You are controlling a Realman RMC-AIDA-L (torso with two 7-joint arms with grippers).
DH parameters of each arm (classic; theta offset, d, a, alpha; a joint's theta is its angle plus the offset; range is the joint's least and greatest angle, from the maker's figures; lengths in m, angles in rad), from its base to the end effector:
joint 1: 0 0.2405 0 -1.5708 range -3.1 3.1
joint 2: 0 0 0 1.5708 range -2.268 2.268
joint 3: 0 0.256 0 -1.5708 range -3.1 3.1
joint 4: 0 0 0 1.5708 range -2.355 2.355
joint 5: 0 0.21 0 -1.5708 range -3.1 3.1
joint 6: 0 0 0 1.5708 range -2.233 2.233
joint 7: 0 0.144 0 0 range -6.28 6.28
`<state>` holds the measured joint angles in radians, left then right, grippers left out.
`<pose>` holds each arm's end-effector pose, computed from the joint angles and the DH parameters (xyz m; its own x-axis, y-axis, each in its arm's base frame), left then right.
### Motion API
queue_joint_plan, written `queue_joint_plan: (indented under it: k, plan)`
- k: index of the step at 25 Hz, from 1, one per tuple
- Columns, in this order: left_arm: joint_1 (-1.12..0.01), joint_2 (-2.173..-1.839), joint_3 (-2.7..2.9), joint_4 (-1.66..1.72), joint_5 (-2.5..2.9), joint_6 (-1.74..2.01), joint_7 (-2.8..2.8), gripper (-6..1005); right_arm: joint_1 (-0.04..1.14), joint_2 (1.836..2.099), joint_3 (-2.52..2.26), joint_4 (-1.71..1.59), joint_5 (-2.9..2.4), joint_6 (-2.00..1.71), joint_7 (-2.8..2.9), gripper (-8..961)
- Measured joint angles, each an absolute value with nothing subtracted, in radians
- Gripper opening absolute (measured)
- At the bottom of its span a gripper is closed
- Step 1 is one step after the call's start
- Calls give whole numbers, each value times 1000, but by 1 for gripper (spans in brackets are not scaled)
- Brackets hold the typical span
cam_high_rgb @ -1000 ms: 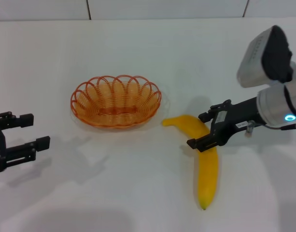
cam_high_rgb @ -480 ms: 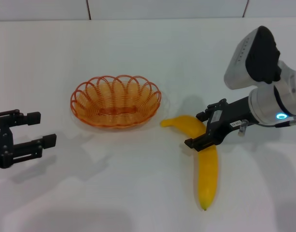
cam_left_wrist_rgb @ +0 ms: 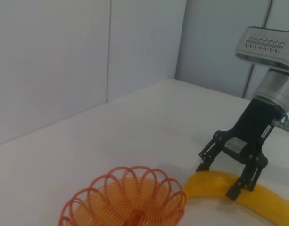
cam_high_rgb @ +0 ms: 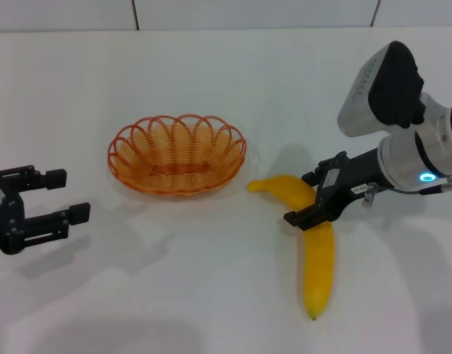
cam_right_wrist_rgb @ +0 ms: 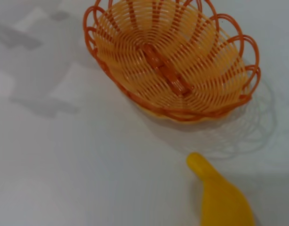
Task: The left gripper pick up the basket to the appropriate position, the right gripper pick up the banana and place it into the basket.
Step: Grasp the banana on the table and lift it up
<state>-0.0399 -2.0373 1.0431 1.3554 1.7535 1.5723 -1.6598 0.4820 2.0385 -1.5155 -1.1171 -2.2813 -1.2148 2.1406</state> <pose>-0.2717 0.2546 0.0741 0.8541 0.3133 0.4153 0.4555 -0.8359 -0.3062 0.2257 0.3445 -0.0436 0.8856 -0.4500 0.1151 -0.4014 -0.8661 -0.2980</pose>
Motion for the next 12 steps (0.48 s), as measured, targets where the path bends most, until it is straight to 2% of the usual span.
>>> queue_joint_plan:
  k: [8,12]
  plan:
    - [-51,-2035,1043,1337,1754,1572,-1658,678,489,2037,-1516,-1123,-2313,-1214,2190,709]
    - [-52,-2035,1043,1335,1755,1572,-1658,678,487,2037,-1515,-1154,-2307,-1216,2191,570]
